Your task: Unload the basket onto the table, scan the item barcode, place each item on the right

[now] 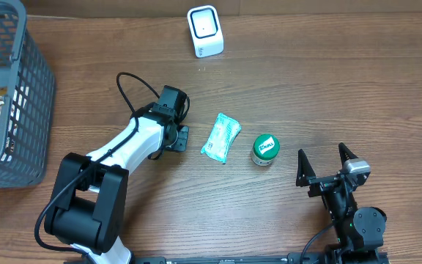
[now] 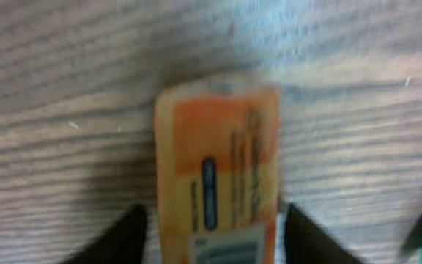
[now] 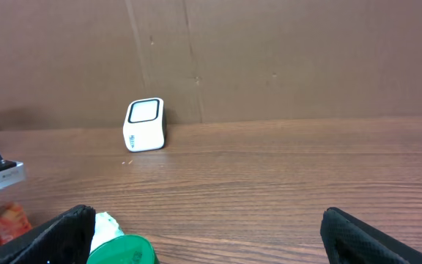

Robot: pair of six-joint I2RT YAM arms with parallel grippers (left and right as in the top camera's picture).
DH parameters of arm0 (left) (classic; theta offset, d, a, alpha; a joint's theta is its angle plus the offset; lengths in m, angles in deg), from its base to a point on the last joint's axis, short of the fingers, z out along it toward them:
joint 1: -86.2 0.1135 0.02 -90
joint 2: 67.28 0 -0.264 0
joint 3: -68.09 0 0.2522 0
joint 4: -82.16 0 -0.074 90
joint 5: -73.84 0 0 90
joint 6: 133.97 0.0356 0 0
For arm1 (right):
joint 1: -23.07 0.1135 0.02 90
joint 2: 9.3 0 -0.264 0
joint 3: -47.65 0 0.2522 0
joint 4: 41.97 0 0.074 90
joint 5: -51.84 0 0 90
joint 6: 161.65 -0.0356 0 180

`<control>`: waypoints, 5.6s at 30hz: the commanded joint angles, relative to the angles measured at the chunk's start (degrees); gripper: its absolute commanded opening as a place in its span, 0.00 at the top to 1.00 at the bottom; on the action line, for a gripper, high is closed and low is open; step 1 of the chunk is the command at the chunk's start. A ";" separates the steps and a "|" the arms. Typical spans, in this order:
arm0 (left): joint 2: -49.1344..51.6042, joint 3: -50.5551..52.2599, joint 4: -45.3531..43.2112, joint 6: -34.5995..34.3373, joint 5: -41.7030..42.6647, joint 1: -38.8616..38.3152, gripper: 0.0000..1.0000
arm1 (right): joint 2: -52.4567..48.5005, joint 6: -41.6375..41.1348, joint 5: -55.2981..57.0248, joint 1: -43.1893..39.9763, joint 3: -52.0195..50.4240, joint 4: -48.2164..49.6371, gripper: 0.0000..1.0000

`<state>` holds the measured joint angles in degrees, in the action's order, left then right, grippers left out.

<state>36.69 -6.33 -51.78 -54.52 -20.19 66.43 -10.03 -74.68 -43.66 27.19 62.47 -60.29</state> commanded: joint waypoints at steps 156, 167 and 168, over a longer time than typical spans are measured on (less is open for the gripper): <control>0.44 -4.09 -10.86 -20.50 3.58 -11.52 0.35 | 0.57 -0.42 0.72 -0.35 -0.61 0.15 0.00; -0.07 -32.33 10.58 -8.52 -3.98 -4.50 0.24 | 0.57 -0.42 0.72 -0.35 -0.61 0.15 0.00; -0.07 -35.74 12.76 -7.32 -5.97 -3.23 0.22 | 0.57 -0.42 0.72 -0.35 -0.61 0.15 0.00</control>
<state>36.84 -33.66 -42.06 -68.31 -19.95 59.72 -10.03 -74.68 -43.66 27.17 62.47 -60.33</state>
